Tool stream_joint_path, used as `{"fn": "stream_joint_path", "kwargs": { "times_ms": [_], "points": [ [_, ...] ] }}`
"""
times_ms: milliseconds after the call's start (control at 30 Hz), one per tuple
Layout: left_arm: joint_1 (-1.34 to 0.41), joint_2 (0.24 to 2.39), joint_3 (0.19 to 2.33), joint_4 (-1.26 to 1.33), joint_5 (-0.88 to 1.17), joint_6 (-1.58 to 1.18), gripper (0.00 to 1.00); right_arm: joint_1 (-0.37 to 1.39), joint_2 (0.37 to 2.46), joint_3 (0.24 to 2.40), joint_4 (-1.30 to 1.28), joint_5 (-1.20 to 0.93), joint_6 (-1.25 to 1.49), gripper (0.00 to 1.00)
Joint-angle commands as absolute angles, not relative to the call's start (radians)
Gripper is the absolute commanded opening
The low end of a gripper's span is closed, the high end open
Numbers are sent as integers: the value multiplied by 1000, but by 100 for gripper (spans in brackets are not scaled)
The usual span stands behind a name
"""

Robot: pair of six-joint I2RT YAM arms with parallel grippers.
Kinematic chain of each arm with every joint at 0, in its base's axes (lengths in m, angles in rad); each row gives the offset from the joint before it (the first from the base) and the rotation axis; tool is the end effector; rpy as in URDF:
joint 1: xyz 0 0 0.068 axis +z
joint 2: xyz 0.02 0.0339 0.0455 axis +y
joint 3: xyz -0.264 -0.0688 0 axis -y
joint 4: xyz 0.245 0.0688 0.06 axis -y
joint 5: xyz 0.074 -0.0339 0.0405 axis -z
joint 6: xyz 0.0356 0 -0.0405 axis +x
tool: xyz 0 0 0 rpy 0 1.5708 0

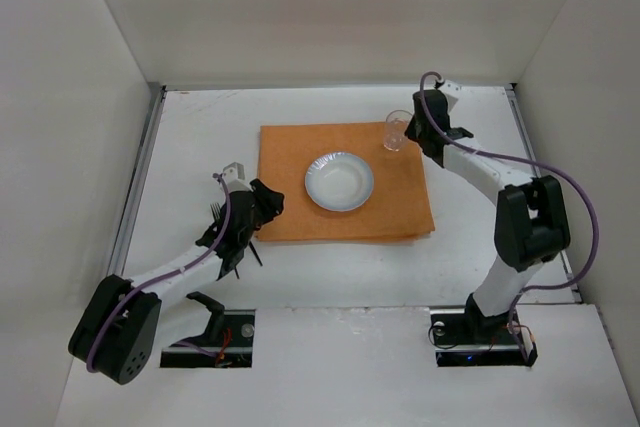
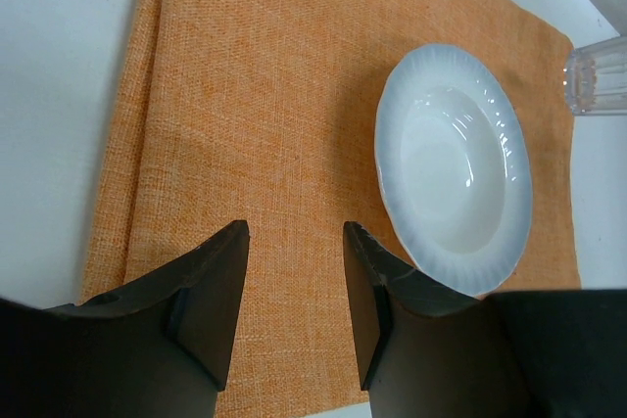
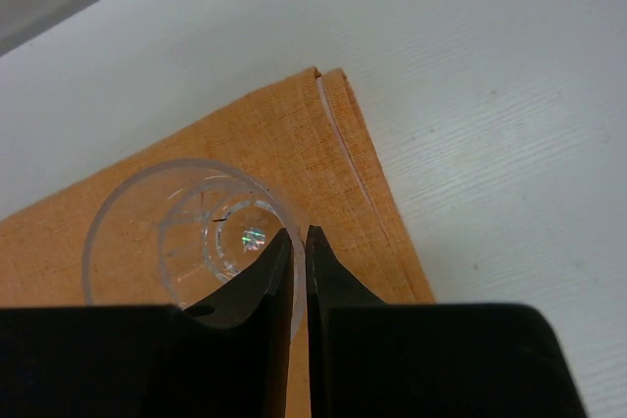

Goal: Set the dinner table for one person

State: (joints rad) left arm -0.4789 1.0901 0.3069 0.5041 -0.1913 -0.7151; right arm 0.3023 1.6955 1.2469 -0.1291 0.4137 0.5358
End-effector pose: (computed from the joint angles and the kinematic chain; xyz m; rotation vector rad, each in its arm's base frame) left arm 0.1971 -0.0947 0.1872 -0.3586 1.8617 -0.6511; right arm 0.3755 0.1021 0.2650 0.4775 2.0398 0.0599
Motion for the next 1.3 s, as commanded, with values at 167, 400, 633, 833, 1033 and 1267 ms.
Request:
{"fn": "stream_joint_path", "kwargs": {
  "times_ms": [167, 400, 633, 833, 1033, 1267],
  "points": [
    [-462, 1088, 311, 549, -196, -698, 41, 329, 1821, 1442, -144, 442, 439, 12],
    [-455, 1095, 313, 549, -195, -699, 41, 329, 1890, 1488, -150, 453, 422, 13],
    [-453, 1092, 316, 542, -195, -695, 41, 329, 1954, 1509, -158, 468, 397, 13],
    [-453, 1055, 333, 480, -235, -672, 39, 329, 1912, 1482, -146, 462, 403, 42],
    [-488, 976, 408, 243, -408, -644, 39, 329, 1718, 1353, -135, 453, 416, 57],
    [-570, 859, 497, -168, -638, -644, 41, 386, 1341, 967, -2, 393, 492, 46]
  ]
}}
